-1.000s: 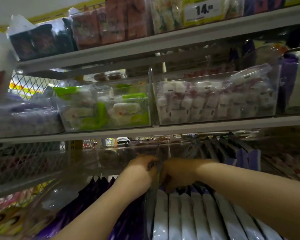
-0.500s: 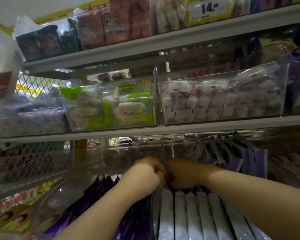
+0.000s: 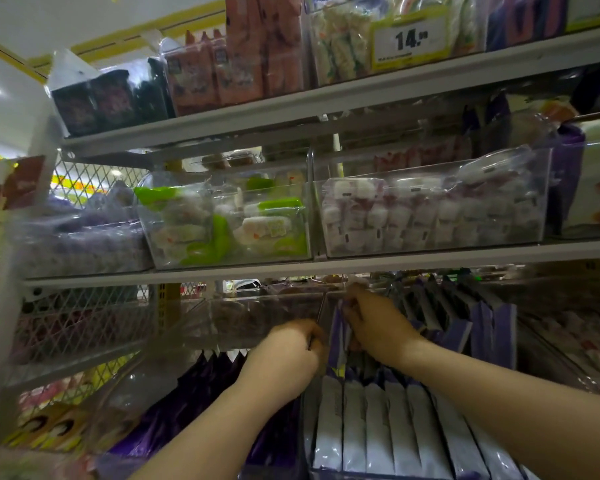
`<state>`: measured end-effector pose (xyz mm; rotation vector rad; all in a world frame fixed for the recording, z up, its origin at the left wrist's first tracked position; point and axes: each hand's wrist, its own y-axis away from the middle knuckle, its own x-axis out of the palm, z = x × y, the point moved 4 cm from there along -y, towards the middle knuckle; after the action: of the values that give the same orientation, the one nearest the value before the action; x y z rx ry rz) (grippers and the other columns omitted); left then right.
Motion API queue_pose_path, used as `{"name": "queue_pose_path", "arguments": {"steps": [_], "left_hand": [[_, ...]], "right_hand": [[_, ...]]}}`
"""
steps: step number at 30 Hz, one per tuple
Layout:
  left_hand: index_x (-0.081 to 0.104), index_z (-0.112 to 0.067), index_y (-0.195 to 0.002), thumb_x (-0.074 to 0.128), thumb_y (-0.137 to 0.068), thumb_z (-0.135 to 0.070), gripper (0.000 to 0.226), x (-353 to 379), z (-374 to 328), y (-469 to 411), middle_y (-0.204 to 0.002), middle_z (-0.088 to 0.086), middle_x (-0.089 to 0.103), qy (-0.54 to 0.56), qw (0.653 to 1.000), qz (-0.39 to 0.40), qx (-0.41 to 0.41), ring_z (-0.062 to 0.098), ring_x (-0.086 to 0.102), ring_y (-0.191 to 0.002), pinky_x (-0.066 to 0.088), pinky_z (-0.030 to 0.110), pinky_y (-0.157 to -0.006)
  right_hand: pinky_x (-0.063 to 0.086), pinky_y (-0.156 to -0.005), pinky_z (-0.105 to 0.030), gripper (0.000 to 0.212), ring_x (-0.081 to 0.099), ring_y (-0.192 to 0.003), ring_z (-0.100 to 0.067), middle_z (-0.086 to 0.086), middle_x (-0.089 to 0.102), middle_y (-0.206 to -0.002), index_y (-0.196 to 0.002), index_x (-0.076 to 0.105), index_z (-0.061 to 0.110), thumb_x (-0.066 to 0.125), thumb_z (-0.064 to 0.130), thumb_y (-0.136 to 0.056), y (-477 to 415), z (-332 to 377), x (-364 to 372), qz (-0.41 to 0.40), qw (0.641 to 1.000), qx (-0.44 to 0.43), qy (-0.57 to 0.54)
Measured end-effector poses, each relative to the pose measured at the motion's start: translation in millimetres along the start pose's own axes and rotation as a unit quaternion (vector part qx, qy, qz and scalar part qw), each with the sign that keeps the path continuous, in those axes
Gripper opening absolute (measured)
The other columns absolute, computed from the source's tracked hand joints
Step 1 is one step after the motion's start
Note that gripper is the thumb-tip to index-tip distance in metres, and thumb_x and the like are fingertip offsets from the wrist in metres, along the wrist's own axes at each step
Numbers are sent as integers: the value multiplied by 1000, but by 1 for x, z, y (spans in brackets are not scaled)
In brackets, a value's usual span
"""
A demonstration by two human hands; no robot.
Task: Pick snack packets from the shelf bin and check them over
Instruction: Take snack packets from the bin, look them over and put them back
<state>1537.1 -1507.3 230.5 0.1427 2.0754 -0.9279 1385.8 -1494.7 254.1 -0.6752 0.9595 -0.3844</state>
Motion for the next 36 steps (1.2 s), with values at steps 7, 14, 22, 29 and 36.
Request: {"name": "queue_pose_path", "arguments": {"steps": [7,14,22,29,36], "left_hand": [[62,-17,-77,42,-102,-35,37,-9,-20,42,-84,0,62,84,991,-104,19,23,58,-86,48,42,-81],[72,-14,-94,46,-101,-38,36,-18,-28,97,-97,10,75,522,836,-104,-133,28,70,-96,55,40,-88],[72,-19,-96,58,-96,-33,19,-1,24,176,-92,6,77,554,804,-157,-148,23,74,-82,59,37,-70],[61,-21,-116,61,-94,-31,25,19,53,212,-104,-7,74,402,888,-196,-108,4,71,-91,56,17,-71],[60,-22,-113,64,-93,-24,21,41,15,190,-100,-9,74,446,869,-204,-64,5,71,-91,57,22,-75]], "right_hand": [[52,-62,-24,21,61,-67,-7,3,61,-76,-87,49,28,47,10,-99,73,33,-36,-176,972,-97,-123],[54,-88,-23,27,61,-113,-4,29,58,-121,-92,53,48,46,22,-96,167,74,-18,-197,896,-153,-367],[52,-88,-22,22,61,-113,-4,16,64,-122,-100,60,28,40,20,-96,234,77,56,-82,901,-95,-415],[51,-73,-17,5,64,-82,0,9,65,-89,-98,60,21,58,21,-94,252,53,26,-315,918,-100,-219],[47,-82,-12,26,59,-92,5,19,58,-103,-118,60,14,60,18,-93,243,19,-6,-314,943,-49,-103]]}}
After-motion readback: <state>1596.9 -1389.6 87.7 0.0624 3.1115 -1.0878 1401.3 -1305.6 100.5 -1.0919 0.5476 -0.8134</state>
